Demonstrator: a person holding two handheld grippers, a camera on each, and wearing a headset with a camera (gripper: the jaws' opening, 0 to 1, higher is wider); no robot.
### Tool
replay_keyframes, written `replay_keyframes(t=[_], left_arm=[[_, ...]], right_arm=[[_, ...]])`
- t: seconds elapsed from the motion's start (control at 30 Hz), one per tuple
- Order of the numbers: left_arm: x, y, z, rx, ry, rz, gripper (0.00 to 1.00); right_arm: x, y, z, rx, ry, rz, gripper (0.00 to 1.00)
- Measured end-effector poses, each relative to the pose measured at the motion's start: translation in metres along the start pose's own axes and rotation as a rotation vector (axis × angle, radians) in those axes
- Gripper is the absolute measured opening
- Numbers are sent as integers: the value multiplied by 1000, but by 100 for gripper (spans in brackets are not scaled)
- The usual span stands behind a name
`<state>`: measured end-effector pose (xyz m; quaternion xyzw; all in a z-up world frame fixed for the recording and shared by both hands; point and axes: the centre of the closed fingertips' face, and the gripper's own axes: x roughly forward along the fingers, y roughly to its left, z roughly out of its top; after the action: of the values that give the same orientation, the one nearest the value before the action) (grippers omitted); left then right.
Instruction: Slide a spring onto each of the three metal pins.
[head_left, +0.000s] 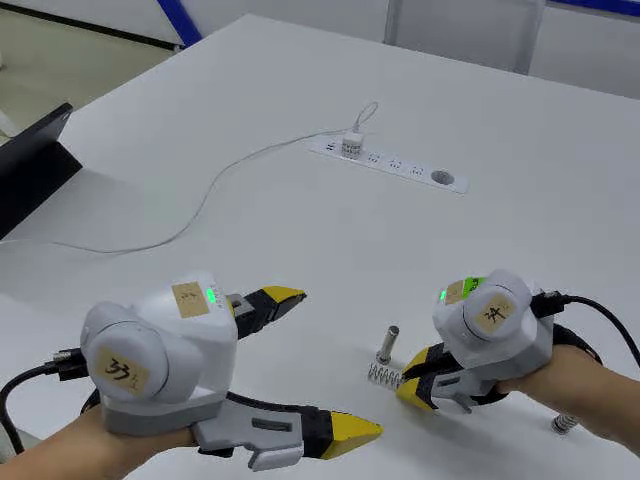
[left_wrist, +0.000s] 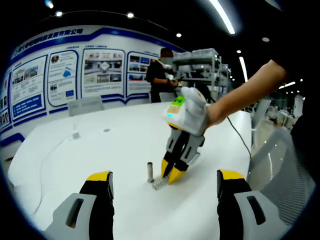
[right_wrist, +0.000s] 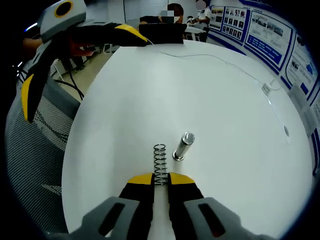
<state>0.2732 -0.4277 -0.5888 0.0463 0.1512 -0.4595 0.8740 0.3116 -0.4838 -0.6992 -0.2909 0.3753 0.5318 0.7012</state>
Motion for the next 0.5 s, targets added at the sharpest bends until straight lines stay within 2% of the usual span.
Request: replay_keyframes(t=[0.33, 0.5], left_arm=[[5, -6, 4, 22, 10, -35, 82], [9, -12, 4, 31, 15, -70, 73]], right_arm=[[-29, 13, 17, -31, -72, -12, 11], [-45, 21, 25, -48, -104, -24, 11]])
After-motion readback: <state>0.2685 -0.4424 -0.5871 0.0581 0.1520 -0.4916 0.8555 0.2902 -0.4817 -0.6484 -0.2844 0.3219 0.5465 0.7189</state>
